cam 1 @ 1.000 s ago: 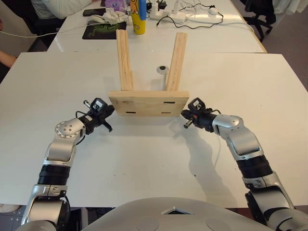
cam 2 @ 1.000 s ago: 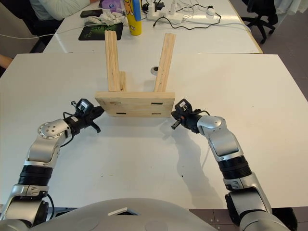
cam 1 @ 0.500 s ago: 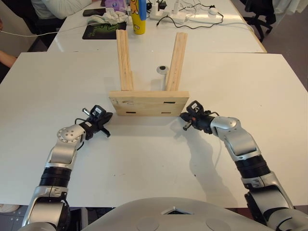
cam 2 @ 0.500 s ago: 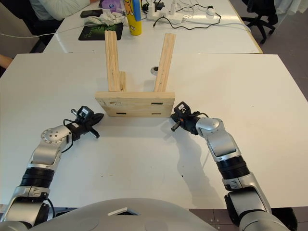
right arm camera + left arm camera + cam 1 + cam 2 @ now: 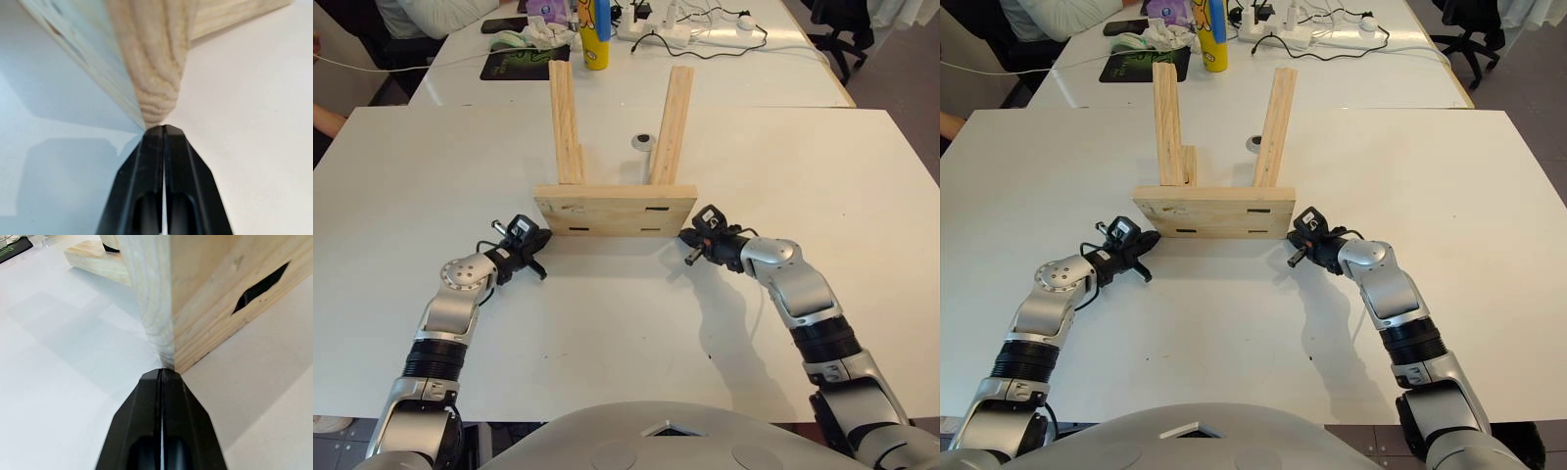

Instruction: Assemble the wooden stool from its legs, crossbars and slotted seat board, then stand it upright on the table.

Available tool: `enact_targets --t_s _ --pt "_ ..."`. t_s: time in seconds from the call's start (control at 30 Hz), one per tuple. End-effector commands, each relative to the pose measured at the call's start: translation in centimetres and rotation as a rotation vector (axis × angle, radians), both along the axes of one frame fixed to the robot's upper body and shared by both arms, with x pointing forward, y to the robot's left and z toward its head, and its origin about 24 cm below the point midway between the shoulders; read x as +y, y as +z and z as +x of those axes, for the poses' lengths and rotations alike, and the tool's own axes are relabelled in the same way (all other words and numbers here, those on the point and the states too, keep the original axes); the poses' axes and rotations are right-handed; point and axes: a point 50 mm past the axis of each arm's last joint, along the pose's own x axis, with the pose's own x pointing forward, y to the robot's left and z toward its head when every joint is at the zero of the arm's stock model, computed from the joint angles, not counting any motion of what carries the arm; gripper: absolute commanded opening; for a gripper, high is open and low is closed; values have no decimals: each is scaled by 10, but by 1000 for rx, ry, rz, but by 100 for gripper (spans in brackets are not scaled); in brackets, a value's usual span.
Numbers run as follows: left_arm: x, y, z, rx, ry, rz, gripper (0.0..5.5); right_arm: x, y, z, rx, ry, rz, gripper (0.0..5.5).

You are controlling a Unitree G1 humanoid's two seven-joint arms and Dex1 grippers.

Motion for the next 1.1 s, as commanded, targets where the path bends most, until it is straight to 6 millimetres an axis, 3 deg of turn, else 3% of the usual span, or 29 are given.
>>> enact_targets --t_s 0.03,0.33,0.53,0.77,1.1 --pt "-13 12 2 -30 -66 -38 0 16 8 -6 1 68 99 1" --pt "-22 49 2 -115 -126 -79 0 27 40 -7 -62 145 177 1" --pt "-29 86 2 -194 -172 -119 0 32 73 -7 -119 200 250 1" --pt "-41 120 2 -278 -221 -143 0 37 128 -3 -247 265 352 1" --pt "-53 171 1 -425 -273 -180 0 40 171 -2 -362 333 407 1"
